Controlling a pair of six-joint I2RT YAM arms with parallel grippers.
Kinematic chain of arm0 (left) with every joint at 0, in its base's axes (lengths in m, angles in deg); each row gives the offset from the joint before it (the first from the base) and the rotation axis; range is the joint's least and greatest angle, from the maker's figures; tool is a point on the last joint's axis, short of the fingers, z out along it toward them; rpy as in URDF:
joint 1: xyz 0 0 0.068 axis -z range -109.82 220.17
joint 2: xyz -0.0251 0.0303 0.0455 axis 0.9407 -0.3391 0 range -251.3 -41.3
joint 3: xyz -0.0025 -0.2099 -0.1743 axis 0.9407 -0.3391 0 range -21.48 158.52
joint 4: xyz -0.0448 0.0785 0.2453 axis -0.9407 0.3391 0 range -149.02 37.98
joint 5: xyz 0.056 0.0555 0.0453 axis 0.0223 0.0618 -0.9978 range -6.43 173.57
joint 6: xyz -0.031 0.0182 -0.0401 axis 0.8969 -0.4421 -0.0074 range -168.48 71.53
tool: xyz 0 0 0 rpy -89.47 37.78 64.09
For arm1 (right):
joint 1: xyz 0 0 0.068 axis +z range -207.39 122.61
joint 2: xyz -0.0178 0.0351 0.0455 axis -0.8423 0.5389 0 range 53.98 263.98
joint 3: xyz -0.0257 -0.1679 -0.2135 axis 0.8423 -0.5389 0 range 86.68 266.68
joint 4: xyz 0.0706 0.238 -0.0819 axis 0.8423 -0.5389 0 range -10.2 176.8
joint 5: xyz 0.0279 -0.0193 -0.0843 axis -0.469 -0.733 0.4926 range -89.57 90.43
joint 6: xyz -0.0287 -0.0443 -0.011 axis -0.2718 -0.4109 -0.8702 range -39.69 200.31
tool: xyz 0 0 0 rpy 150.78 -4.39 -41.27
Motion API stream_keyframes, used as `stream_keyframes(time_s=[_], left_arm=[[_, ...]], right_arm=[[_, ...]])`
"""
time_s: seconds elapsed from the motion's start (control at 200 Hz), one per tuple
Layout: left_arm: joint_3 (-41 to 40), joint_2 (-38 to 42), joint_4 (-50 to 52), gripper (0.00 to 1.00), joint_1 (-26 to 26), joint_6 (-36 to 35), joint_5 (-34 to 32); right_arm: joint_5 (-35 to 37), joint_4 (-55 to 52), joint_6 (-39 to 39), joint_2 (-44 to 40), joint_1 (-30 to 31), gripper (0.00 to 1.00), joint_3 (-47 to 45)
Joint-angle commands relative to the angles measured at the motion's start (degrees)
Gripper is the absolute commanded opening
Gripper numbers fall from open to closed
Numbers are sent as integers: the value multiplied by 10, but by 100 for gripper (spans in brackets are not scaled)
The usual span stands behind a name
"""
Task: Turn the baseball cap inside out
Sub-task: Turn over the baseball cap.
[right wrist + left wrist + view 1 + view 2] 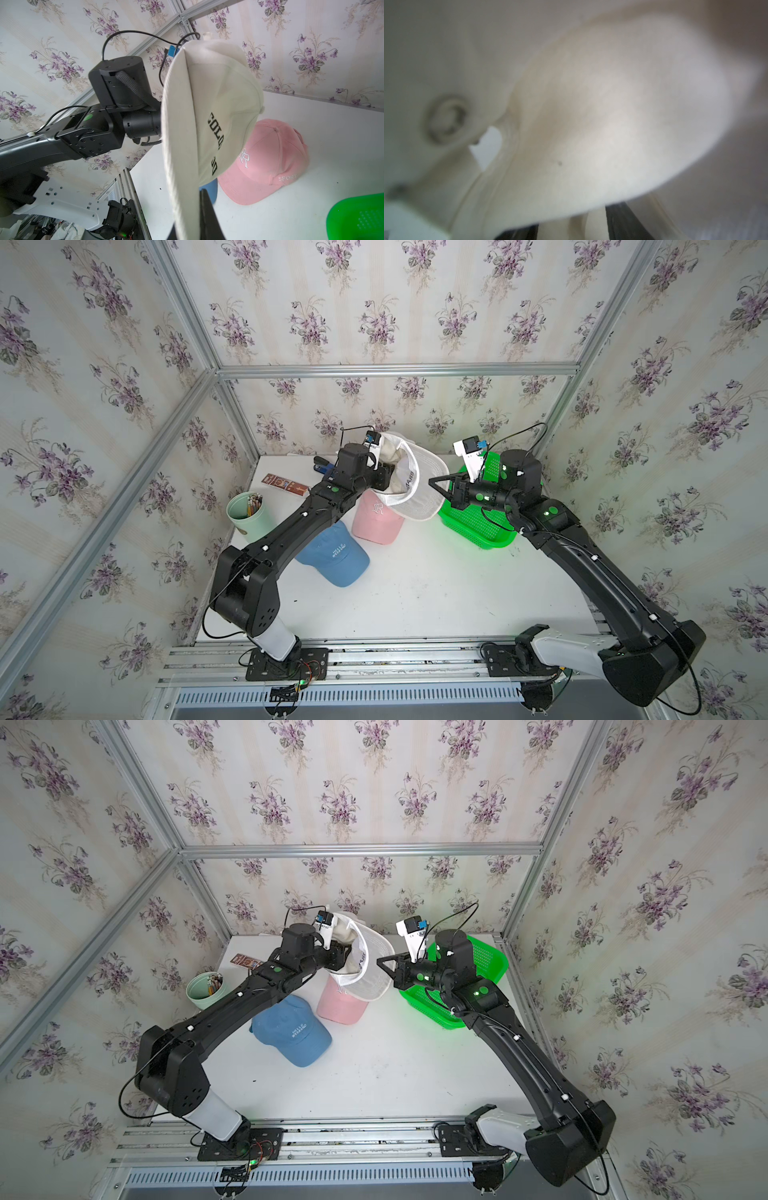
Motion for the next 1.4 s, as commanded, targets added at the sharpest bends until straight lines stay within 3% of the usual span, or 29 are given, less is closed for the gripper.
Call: stream_keyframes(time_s=[0.0, 0.09, 0.17, 0.285, 0.345, 0.385, 0.42, 0.594, 0.739, 0.974, 1.399], left_arm=[[10, 22, 3, 55, -2, 28, 49], [39, 32, 77, 59, 0, 14, 127], [57, 45, 143, 60, -1, -17, 184], [47, 88, 190, 63, -6, -70, 202], [33, 112, 197, 70, -22, -99, 208], [21, 139, 192, 82, -40, -115, 230], [13, 149, 189, 100, -55, -126, 248], [-17, 177, 204, 99, -91, -225, 256], [-23, 178, 247, 99, -96, -315, 343], [-25, 201, 318, 99, -119, -386, 451], [-62, 206, 378, 99, -122, -421, 465]], right_arm=[[61, -10, 5, 5, 0, 0, 0], [106, -9, 0, 10, -2, 0, 3], [104, -7, -11, 14, -10, 0, 8], [73, -39, -64, 22, -24, 0, 25], [24, -59, -110, 21, -40, 0, 28], [-21, -74, -145, 21, -52, 0, 26], [-52, -88, -178, 20, -60, 0, 25], [-187, -216, -416, 4, -65, 0, 10], [-225, -263, -546, -26, -65, 0, -18], [-183, -283, -619, -27, -74, 0, -36], [-272, -301, -677, 1, -117, 0, 8]])
